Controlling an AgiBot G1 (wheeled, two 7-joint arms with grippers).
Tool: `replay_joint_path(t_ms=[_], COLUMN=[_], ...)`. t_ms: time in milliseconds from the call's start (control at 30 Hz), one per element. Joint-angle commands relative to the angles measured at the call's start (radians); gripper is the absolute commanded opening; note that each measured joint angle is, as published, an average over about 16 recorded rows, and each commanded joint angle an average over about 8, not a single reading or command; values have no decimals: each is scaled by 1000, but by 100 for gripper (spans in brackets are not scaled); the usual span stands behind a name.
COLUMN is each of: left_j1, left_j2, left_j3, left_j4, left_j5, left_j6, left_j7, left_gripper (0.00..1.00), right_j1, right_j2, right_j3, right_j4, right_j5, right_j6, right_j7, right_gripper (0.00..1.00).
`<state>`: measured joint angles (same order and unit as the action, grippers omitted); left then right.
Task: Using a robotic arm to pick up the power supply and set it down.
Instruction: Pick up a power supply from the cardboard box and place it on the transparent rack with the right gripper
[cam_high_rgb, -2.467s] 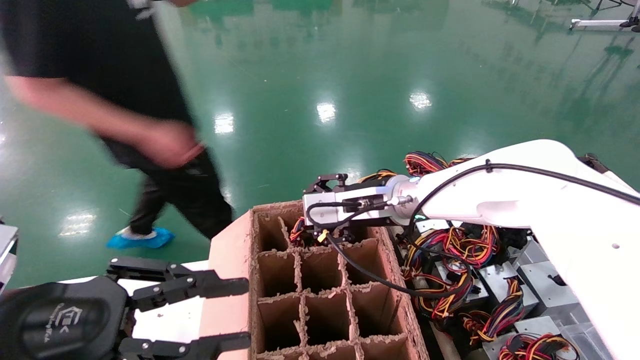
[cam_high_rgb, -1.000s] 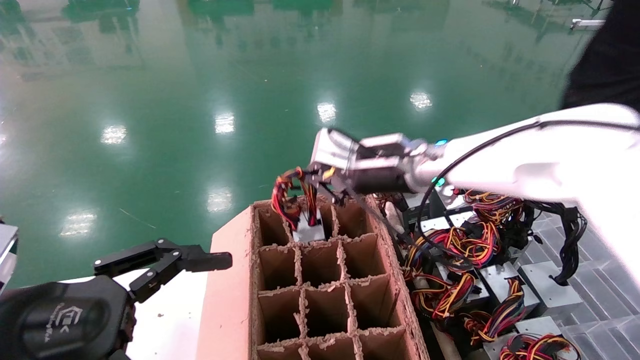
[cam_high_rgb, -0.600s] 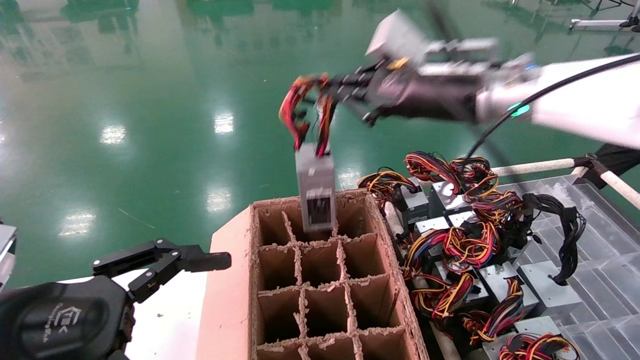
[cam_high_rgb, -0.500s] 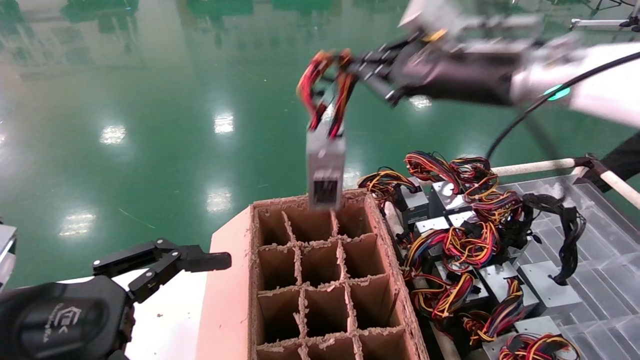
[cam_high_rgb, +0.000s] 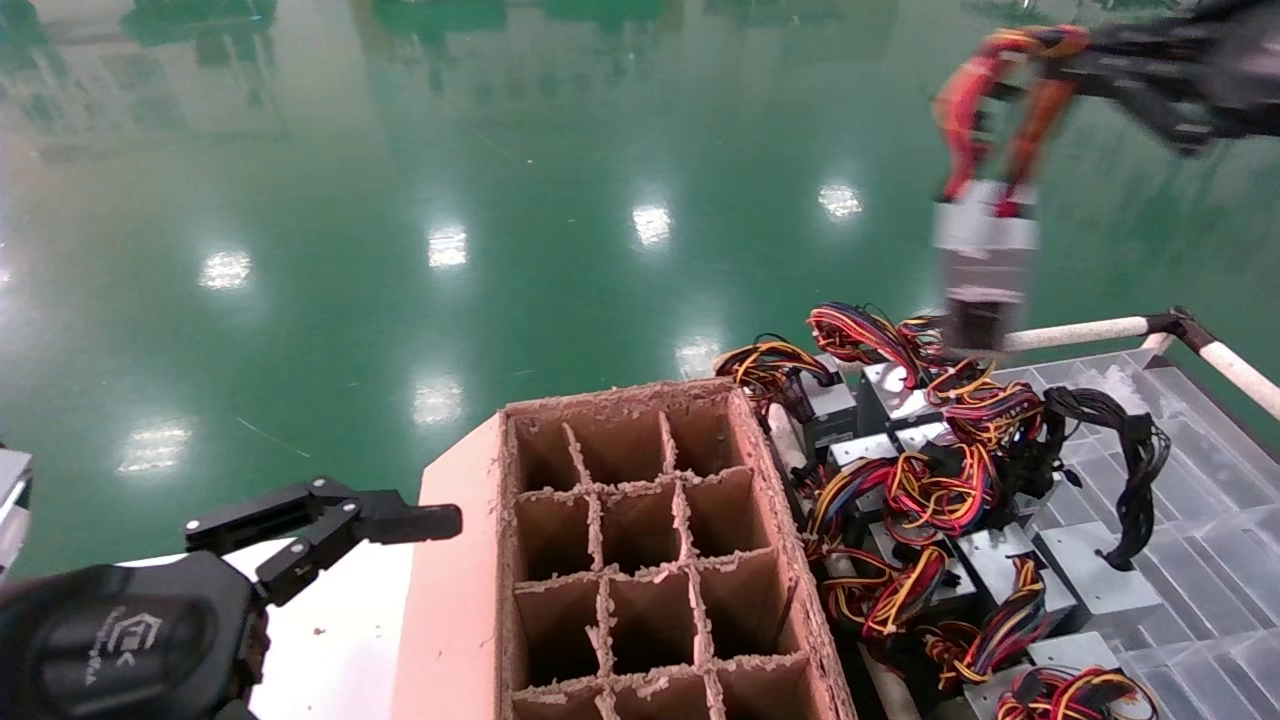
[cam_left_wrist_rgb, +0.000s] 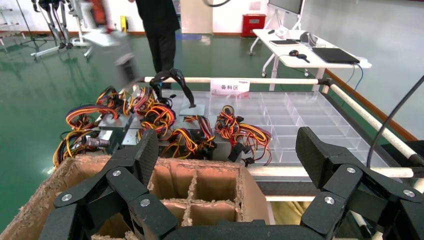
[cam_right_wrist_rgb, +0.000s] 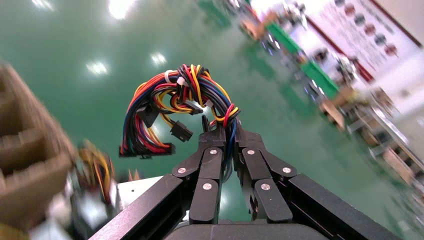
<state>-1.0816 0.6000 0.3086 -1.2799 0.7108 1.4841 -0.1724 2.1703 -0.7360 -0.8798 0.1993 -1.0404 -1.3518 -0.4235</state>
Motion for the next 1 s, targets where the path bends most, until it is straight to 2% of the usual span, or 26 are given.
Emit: replay_joint_path(t_ms=[33, 233, 433, 833, 1000], left_j1=[0, 0, 0, 0, 0], left_j2=[0, 0, 0, 0, -1], left_j3=[0, 0, 1, 1, 1], left_j4=[0, 0, 0, 0, 0], left_j5=[0, 0, 0, -1, -1], left_j6=[0, 0, 0, 0, -1], left_j7=[0, 0, 0, 1, 1], left_gripper=[100, 100, 100, 100, 100], right_j1=[23, 85, 115, 165, 144], right_j2=[59, 221, 336, 445, 488], right_j3=[-8, -34, -40, -82, -128], right_j4=[7, 42, 59, 119, 171], right_j5=[-17, -70, -89, -151, -149], right_j6=[-16, -102, -156, -232, -245], right_j7=[0, 22, 24, 57, 96], right_gripper=[0, 0, 0, 0, 0])
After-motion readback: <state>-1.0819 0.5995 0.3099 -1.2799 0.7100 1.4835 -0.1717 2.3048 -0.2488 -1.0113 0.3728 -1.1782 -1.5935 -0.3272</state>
